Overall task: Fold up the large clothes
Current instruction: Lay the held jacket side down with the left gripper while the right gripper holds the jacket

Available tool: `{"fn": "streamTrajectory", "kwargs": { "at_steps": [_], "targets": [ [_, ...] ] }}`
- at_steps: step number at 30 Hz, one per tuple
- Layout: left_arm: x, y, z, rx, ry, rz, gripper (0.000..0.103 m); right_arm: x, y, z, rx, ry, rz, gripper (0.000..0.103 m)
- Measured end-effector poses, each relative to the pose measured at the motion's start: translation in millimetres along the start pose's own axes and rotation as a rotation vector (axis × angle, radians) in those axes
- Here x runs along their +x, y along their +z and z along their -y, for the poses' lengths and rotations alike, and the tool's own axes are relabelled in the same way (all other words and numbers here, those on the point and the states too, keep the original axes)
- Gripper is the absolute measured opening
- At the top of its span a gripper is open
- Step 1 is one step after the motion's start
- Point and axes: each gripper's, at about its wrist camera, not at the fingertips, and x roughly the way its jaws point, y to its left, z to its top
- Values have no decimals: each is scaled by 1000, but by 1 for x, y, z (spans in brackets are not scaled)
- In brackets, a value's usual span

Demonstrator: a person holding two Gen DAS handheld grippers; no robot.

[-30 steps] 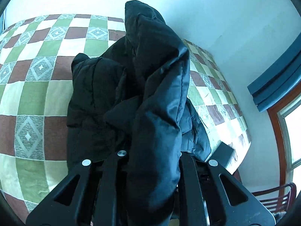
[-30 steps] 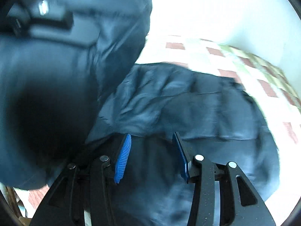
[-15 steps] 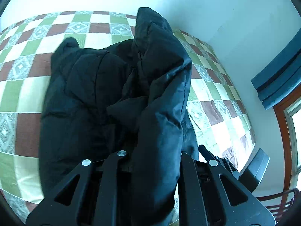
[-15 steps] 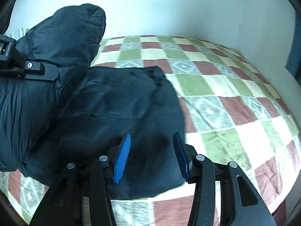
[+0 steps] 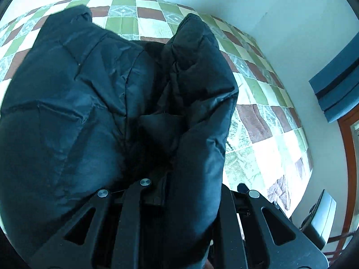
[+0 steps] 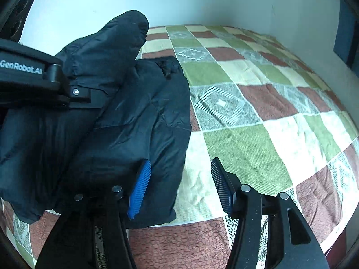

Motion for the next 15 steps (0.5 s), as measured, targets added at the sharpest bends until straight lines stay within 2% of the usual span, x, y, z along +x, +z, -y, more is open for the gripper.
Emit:
{"fn": "streamTrajectory", "kwargs": {
  "at_steps": [5,15],
  "targets": [
    [14,-9,6,35,50,16,14,3,-6,4,13,9,-16,56],
    [12,-9,4,27,50,20,14,-1,-9,11,18,-12,-21,57]
  ]
}}
